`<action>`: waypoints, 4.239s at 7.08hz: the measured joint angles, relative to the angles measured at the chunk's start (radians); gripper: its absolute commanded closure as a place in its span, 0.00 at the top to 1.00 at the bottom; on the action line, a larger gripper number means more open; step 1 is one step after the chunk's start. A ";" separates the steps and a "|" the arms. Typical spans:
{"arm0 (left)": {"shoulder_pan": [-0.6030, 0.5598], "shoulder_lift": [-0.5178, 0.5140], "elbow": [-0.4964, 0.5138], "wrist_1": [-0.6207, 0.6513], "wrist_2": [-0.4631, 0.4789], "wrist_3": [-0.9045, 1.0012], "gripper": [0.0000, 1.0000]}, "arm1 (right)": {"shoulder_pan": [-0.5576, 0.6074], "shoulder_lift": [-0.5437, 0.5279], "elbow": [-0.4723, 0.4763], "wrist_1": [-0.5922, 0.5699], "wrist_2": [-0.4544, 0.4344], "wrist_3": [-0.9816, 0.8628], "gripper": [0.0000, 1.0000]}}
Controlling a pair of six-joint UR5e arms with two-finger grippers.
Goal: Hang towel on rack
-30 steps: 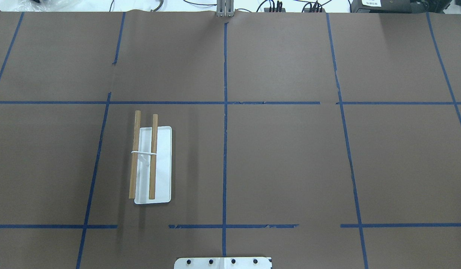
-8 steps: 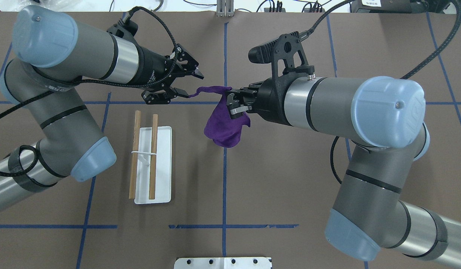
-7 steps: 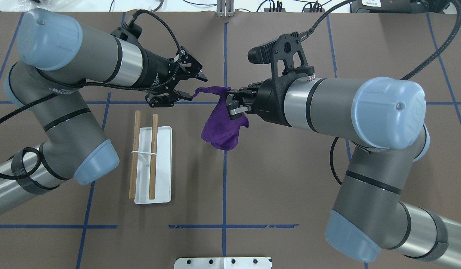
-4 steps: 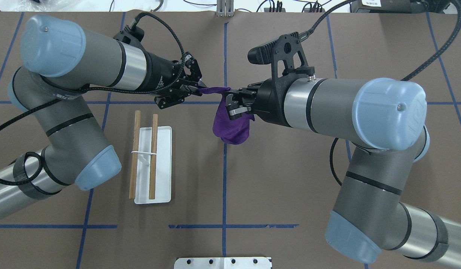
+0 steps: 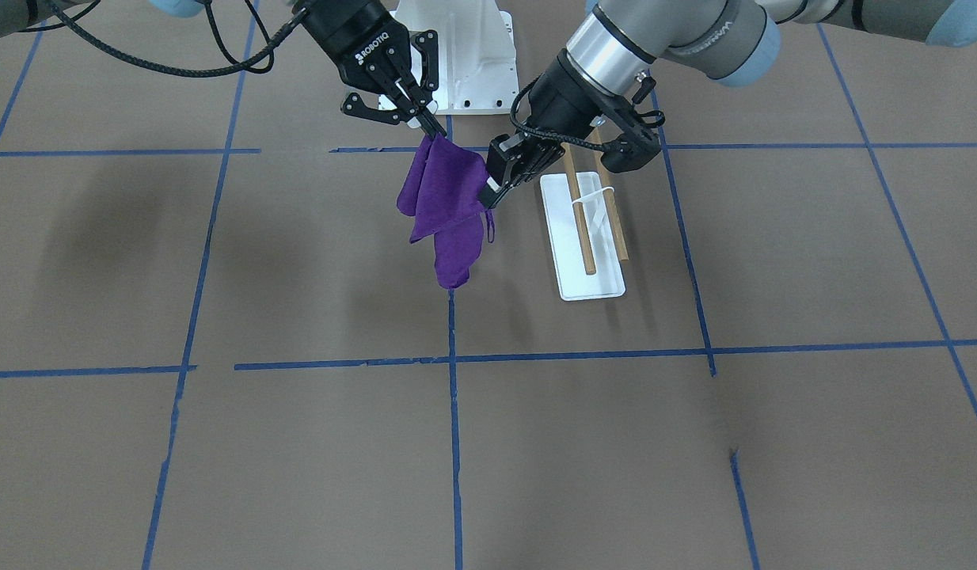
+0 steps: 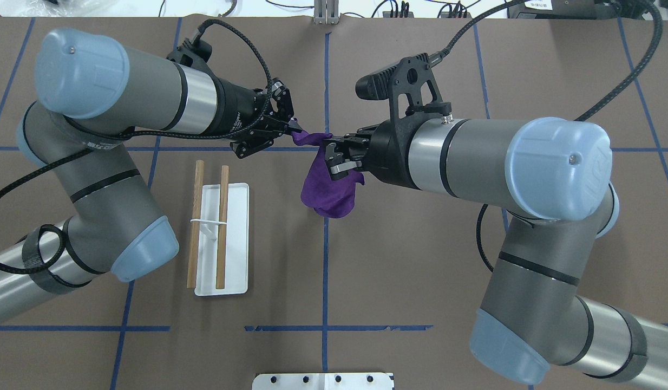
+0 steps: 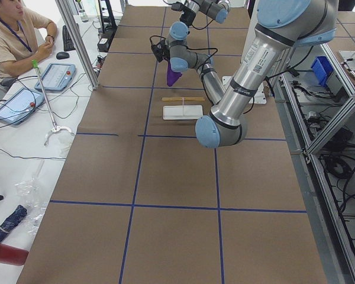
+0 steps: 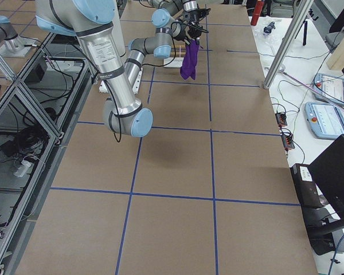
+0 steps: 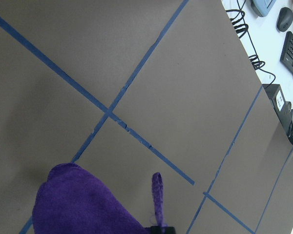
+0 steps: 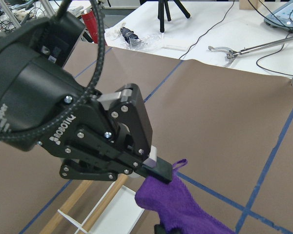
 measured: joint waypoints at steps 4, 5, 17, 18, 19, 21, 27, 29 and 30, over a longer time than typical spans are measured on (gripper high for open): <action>0.004 0.107 -0.079 -0.001 -0.007 0.136 0.00 | 0.053 -0.032 -0.009 -0.348 0.111 0.101 1.00; 0.006 0.186 -0.130 -0.002 -0.012 0.225 0.00 | 0.087 -0.062 -0.011 -0.421 0.141 0.077 1.00; -0.234 0.783 0.022 -0.363 -0.179 1.349 1.00 | 0.577 -0.549 -0.157 -0.498 0.347 -0.399 1.00; -0.357 0.794 0.075 -0.320 -0.235 1.519 1.00 | 0.662 -0.563 -0.221 -0.498 0.391 -0.509 1.00; -0.473 0.795 0.115 -0.218 -0.288 1.685 1.00 | 0.755 -0.569 -0.286 -0.498 0.484 -0.618 1.00; -0.652 0.776 0.137 0.075 -0.326 1.974 1.00 | 0.926 -0.605 -0.354 -0.496 0.649 -0.733 1.00; -0.774 0.757 0.136 0.443 -0.342 2.073 1.00 | 1.001 -0.641 -0.355 -0.496 0.681 -0.716 1.00; -0.773 0.745 0.136 0.461 -0.338 2.069 1.00 | 1.000 -0.641 -0.355 -0.496 0.680 -0.709 1.00; -0.774 0.745 0.132 0.463 -0.337 2.067 1.00 | 1.000 -0.642 -0.356 -0.496 0.680 -0.709 1.00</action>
